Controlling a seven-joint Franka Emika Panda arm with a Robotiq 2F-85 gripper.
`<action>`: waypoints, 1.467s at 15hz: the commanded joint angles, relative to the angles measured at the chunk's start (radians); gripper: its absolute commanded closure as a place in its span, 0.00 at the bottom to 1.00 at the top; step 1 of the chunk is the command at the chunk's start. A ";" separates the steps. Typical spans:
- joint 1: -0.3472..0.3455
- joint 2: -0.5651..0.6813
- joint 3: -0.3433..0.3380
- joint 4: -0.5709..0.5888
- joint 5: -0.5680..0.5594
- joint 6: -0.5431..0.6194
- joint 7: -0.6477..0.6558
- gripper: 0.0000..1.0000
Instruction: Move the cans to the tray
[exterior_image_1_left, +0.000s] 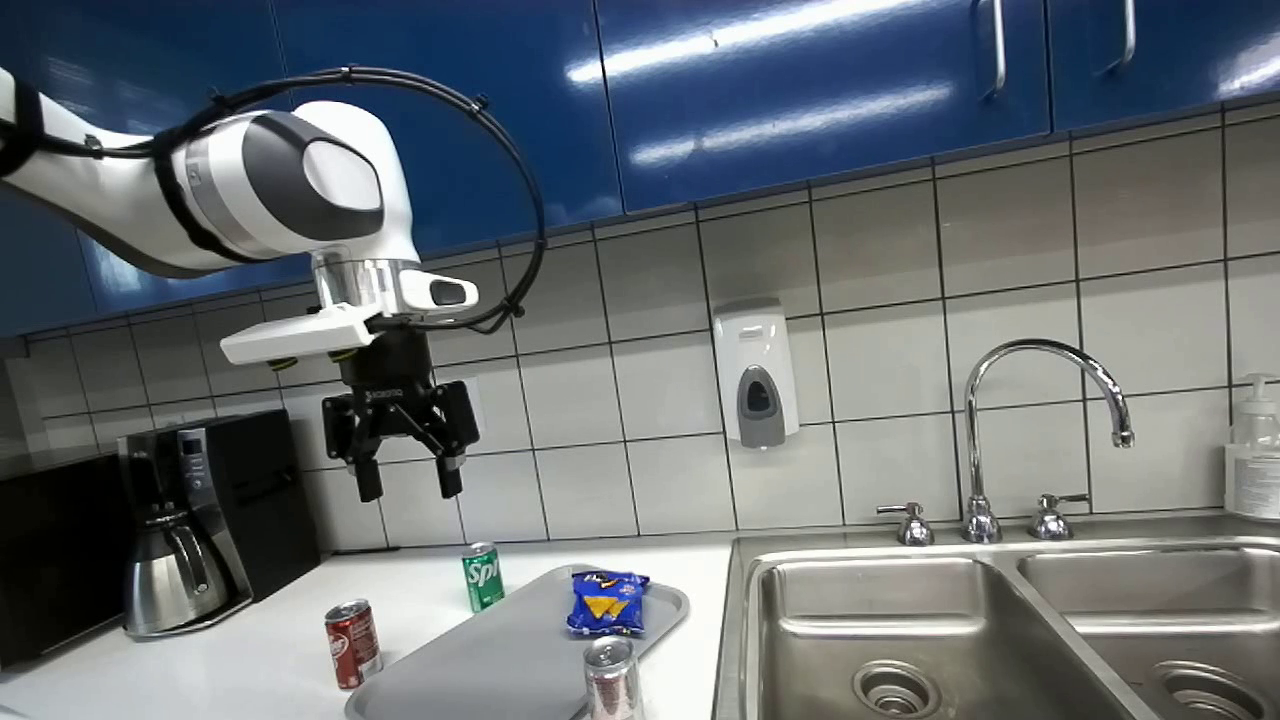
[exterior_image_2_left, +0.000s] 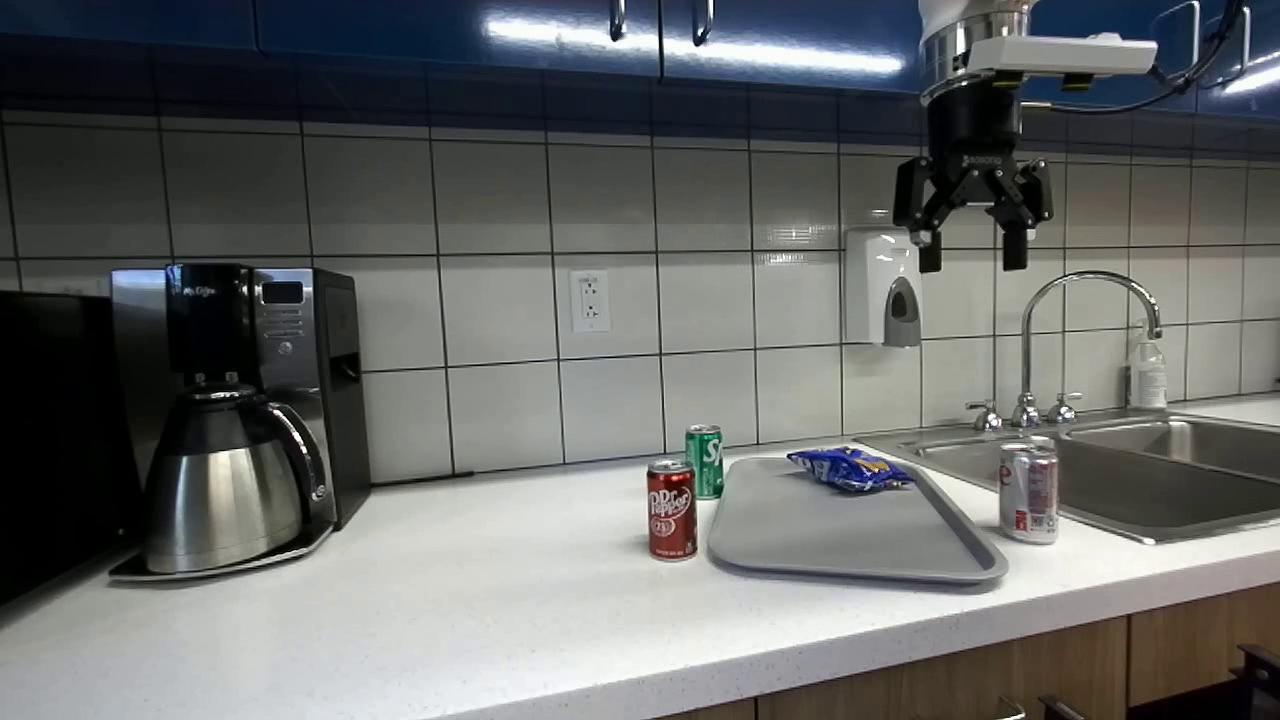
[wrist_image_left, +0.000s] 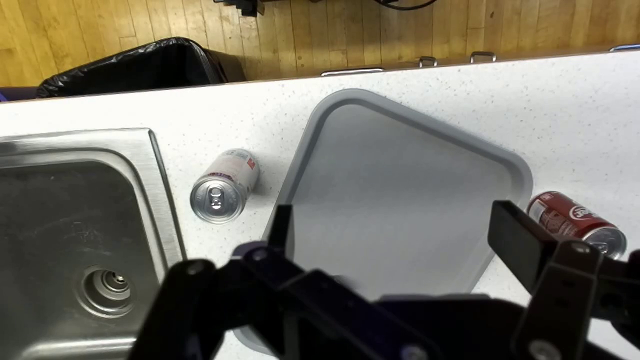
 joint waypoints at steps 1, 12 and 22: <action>-0.014 0.001 0.012 0.002 0.007 -0.002 -0.007 0.00; -0.014 0.001 0.012 0.002 0.007 -0.002 -0.007 0.00; -0.016 -0.008 0.033 -0.076 -0.001 0.037 0.008 0.00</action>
